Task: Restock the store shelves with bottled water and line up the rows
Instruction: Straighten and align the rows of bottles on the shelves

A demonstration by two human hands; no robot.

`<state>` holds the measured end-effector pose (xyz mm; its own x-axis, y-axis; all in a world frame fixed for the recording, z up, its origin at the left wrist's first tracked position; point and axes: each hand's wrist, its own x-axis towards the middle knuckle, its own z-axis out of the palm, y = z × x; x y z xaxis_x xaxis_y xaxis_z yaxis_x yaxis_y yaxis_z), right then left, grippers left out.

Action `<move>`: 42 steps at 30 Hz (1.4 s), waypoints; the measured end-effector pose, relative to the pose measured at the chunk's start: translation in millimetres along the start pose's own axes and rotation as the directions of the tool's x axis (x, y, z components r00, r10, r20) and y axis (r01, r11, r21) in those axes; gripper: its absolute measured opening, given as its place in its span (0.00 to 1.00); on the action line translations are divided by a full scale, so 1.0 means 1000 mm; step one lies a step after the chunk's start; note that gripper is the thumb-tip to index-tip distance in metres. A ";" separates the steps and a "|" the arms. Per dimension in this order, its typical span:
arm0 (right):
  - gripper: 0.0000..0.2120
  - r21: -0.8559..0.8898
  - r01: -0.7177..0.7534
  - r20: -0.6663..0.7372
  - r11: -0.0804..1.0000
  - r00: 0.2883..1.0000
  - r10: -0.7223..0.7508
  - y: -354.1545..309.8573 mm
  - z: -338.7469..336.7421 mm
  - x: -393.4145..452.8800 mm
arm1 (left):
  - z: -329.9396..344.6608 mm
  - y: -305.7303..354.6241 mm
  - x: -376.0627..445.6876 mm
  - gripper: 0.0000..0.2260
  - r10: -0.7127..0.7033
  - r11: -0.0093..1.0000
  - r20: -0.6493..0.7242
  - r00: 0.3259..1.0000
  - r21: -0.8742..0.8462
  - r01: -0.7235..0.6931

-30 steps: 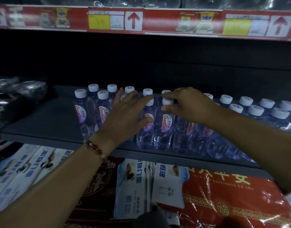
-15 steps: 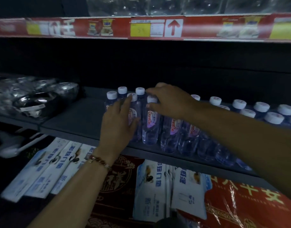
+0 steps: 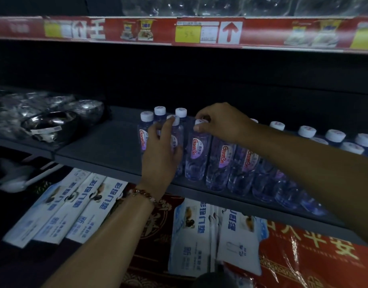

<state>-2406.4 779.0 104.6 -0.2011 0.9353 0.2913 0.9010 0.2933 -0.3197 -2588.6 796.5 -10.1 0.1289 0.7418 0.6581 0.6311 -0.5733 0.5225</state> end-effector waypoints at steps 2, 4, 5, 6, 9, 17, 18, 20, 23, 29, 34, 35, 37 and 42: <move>0.13 0.012 0.003 -0.001 1.000 1.000 -0.003 0.001 -0.001 -0.002 | -0.001 0.001 0.000 0.33 -0.013 0.999 0.009 1.000 -0.029 0.014; 0.12 0.023 0.003 -0.005 1.000 1.000 -0.003 0.001 -0.001 -0.003 | -0.002 0.003 0.001 0.33 -0.005 1.000 0.011 1.000 -0.029 0.005; 0.12 0.028 -0.001 -0.005 1.000 1.000 0.001 0.001 -0.001 -0.004 | -0.002 0.003 0.001 0.33 0.002 1.000 0.010 1.000 -0.025 -0.001; 0.11 0.033 -0.003 -0.005 0.999 1.000 0.003 0.000 -0.002 -0.004 | -0.002 0.004 0.001 0.33 0.003 1.000 0.011 1.000 -0.023 -0.002; 0.11 0.027 -0.004 -0.001 1.000 1.000 0.004 -0.002 -0.003 -0.003 | -0.001 0.003 0.003 0.33 -0.003 1.000 0.020 1.000 -0.021 0.004; 0.14 0.011 0.010 0.006 1.000 1.000 -0.010 -0.002 -0.004 -0.006 | 0.002 -0.003 -0.001 0.33 0.044 0.998 0.006 0.999 -0.038 -0.044; 0.14 0.014 0.018 0.008 1.000 1.000 -0.018 -0.003 -0.004 -0.006 | 0.001 -0.002 -0.002 0.33 0.050 0.997 0.007 0.999 -0.051 -0.050; 0.14 0.025 0.031 0.006 0.999 1.000 -0.031 -0.003 -0.003 -0.006 | -0.003 0.000 -0.006 0.30 0.056 0.995 0.017 0.998 -0.086 -0.054; 0.12 0.030 0.032 -0.014 0.999 0.999 -0.032 0.000 0.001 -0.005 | -0.010 0.000 -0.016 0.27 0.042 0.992 -0.020 0.999 -0.116 -0.044; 0.11 0.047 0.055 -0.064 0.997 0.997 -0.052 0.006 0.010 -0.011 | -0.019 -0.031 -0.034 0.29 -0.178 0.978 -0.224 0.958 -0.150 0.146; 0.12 0.055 0.073 -0.090 0.996 0.994 -0.068 0.005 0.012 -0.014 | -0.017 -0.052 -0.030 0.31 -0.261 0.928 -0.027 0.965 -0.283 0.243; 0.12 0.061 0.073 -0.094 0.995 0.993 -0.067 0.005 0.012 -0.014 | -0.016 -0.056 -0.028 0.28 -0.254 0.927 0.010 0.967 -0.283 0.246; 0.12 0.060 0.069 -0.096 0.996 0.993 -0.063 0.006 0.013 -0.015 | -0.014 -0.062 -0.026 0.24 -0.289 0.929 0.071 0.955 -0.220 0.298; 0.12 0.046 0.061 -0.111 0.997 0.992 -0.056 0.006 0.013 -0.014 | -0.011 -0.071 -0.027 0.19 -0.344 0.913 0.081 0.936 -0.202 0.353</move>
<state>-2403.5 769.8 86.5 -0.2073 0.8895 0.4071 0.8682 0.3591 -0.3425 -2644.9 813.2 -58.9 -0.0343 0.9192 0.3922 0.4672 -0.3322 0.8194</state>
